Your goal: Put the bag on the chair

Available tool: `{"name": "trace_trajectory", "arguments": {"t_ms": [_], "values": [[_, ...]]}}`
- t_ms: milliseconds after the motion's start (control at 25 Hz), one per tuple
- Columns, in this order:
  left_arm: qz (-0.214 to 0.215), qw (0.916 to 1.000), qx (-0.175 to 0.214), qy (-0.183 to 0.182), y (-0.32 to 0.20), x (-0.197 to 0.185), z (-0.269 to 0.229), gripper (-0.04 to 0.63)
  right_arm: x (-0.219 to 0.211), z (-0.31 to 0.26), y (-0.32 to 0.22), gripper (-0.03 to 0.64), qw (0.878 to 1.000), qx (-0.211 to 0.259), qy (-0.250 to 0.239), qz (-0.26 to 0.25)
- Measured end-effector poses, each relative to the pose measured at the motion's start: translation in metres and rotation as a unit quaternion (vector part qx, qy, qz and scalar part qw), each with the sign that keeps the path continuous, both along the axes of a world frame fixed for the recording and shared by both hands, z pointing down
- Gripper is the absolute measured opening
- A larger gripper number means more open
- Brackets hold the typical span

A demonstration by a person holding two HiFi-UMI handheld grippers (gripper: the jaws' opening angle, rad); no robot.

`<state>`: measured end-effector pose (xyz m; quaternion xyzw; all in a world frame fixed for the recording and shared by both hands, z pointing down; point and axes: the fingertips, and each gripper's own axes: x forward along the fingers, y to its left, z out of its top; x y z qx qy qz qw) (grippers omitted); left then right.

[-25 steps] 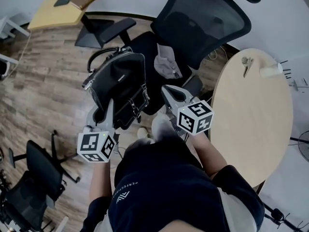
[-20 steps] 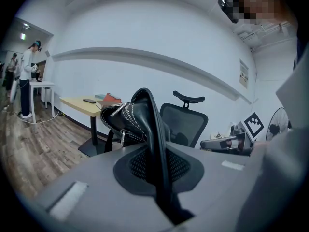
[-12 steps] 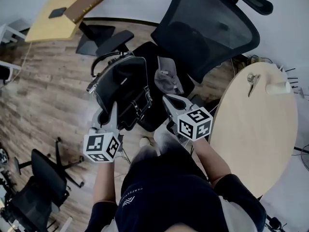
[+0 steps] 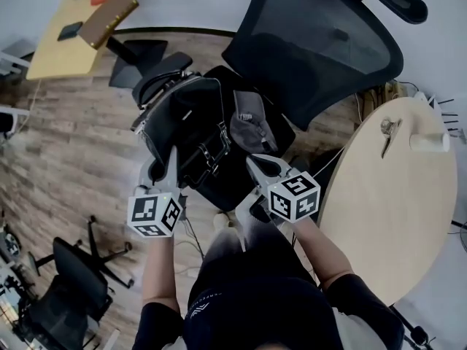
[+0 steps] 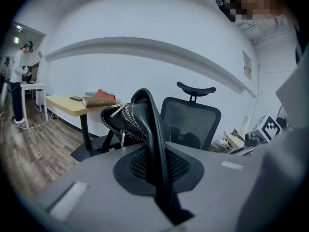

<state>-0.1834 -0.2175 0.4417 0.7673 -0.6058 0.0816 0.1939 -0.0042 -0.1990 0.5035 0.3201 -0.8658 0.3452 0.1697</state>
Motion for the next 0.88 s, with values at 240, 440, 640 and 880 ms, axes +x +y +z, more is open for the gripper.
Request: {"name": "trace_trajectory", "arguments": {"t_ms": [240,440,640,880], "values": [[0.017,0.9998,0.006,-0.008,-0.036,0.009,0.018,0.037,0.006,0.018,-0.009,0.003,1.000,-0.019,0.004,0.001],[0.026,0.9996,0.004,-0.005,-0.062,0.017,0.034,0.037,0.006,0.032,-0.013,0.003,0.999,-0.033,0.007,-0.002],[0.040,0.9991,0.013,-0.006,-0.080,0.024,0.044,0.037,0.009,0.041,-0.025,0.003,0.999,-0.040,0.008,0.004],[0.049,0.9986,0.017,-0.013,-0.097,0.029,0.056,0.037,0.008,0.049,-0.032,0.003,0.999,-0.045,0.013,-0.006]]}}
